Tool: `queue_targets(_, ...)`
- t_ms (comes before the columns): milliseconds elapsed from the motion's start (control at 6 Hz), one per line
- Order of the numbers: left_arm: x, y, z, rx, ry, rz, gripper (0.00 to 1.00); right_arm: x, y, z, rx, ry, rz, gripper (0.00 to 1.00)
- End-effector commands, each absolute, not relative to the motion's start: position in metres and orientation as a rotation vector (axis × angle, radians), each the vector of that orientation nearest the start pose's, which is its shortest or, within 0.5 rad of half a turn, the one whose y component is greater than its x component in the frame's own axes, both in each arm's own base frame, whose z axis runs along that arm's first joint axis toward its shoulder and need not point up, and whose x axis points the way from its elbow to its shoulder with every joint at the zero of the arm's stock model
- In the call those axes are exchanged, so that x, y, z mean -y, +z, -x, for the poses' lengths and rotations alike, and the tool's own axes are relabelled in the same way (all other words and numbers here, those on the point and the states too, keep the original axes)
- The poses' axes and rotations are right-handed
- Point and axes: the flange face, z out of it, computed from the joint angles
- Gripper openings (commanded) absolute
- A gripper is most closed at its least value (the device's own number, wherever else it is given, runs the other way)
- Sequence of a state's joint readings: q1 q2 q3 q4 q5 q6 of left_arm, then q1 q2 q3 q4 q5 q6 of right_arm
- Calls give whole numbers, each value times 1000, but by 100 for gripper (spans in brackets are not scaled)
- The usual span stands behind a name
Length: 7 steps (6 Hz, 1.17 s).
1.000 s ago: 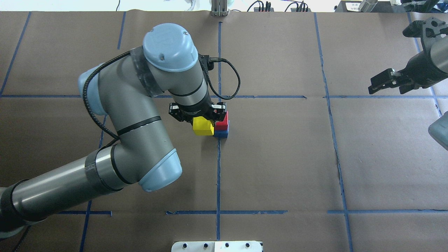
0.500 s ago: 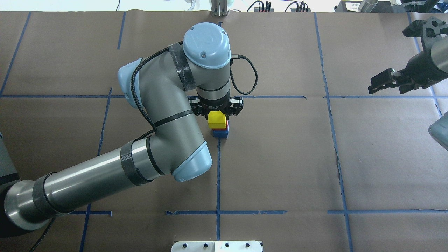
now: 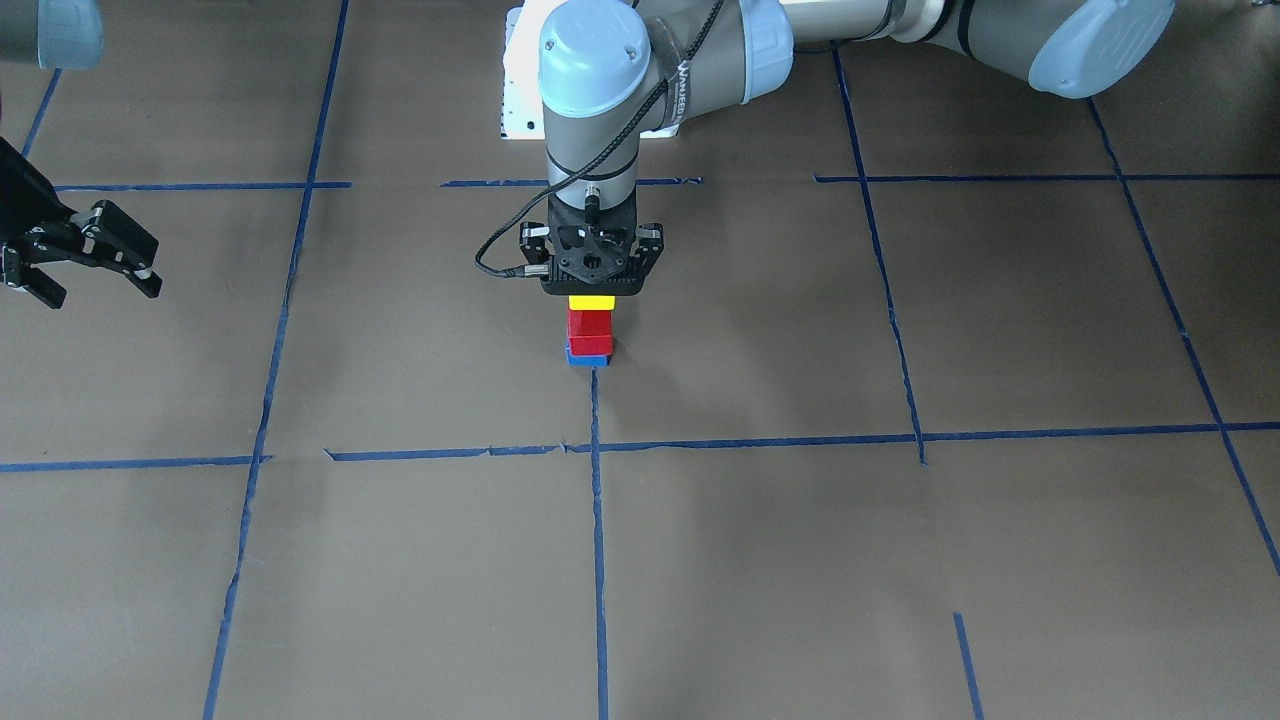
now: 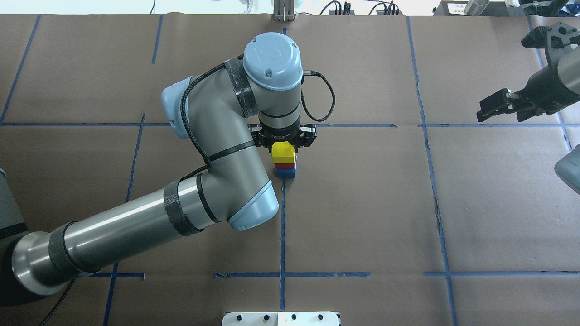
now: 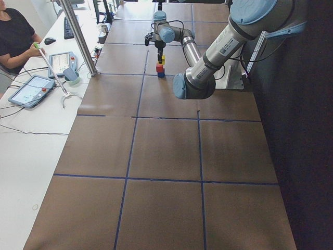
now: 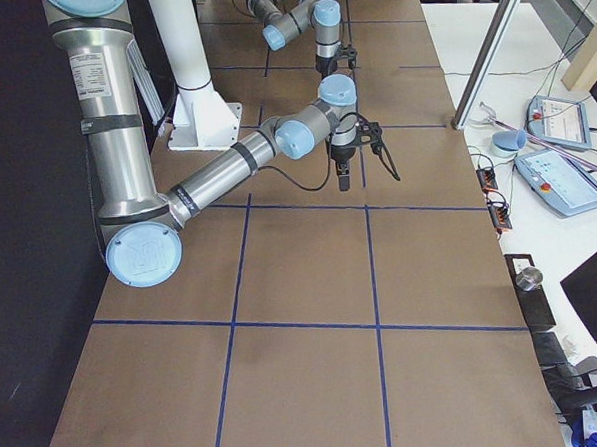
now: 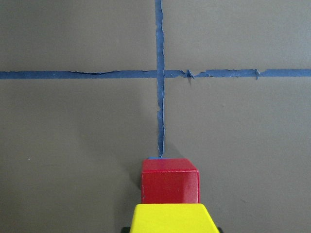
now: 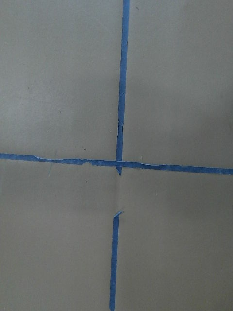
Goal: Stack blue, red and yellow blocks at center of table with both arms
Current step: 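Lower the yellow cube onto the red cube and open the left gripper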
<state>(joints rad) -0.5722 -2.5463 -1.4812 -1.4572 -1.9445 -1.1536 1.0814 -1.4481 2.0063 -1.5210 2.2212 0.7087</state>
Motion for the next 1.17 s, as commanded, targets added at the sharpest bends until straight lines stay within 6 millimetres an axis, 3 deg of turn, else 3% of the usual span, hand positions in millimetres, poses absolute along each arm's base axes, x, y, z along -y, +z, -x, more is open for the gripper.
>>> queue_targets(0,483,97,-570,-842,-2,-56,2,486,385,176,849,8,-128,100)
queue_targets(833,484,99,-574,-829,-8,-75,12,486,385,176,849,8,-128,100)
queue_targets(1000,483,99,-574,-831,-7,-75,66,486,385,176,849,8,-128,100)
